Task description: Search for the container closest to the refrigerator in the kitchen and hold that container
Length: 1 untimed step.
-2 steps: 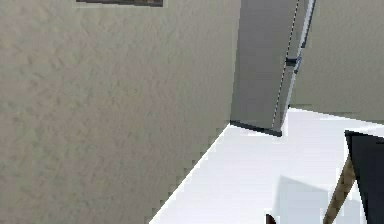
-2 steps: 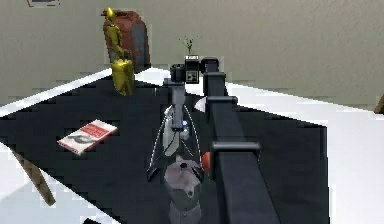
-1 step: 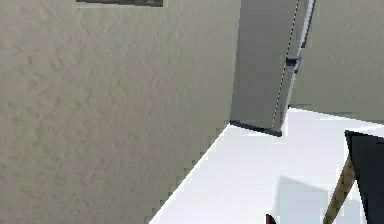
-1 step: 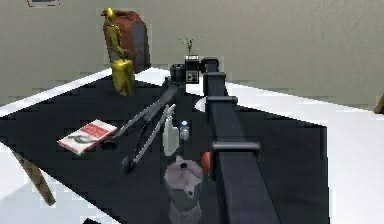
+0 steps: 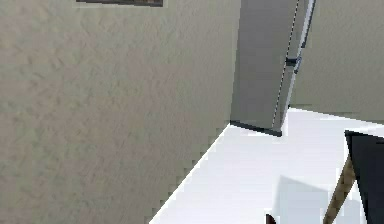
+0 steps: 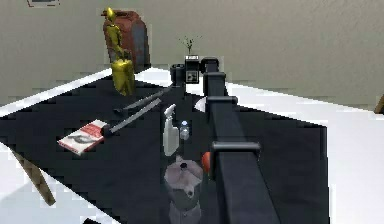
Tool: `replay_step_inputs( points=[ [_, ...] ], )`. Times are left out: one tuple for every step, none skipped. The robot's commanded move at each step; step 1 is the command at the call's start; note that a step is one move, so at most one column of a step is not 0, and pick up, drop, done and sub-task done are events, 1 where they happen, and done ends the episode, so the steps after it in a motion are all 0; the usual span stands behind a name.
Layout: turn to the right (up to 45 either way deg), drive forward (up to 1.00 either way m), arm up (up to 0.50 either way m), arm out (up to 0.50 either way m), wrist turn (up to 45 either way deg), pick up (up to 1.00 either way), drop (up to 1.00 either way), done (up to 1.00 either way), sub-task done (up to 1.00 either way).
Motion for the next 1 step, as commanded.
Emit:
replay_step_inputs(
  points=[
    [0.0, 0.0, 0.0, 0.0, 45.0, 0.0, 0.0, 0.0, 0.0]
  ],
)
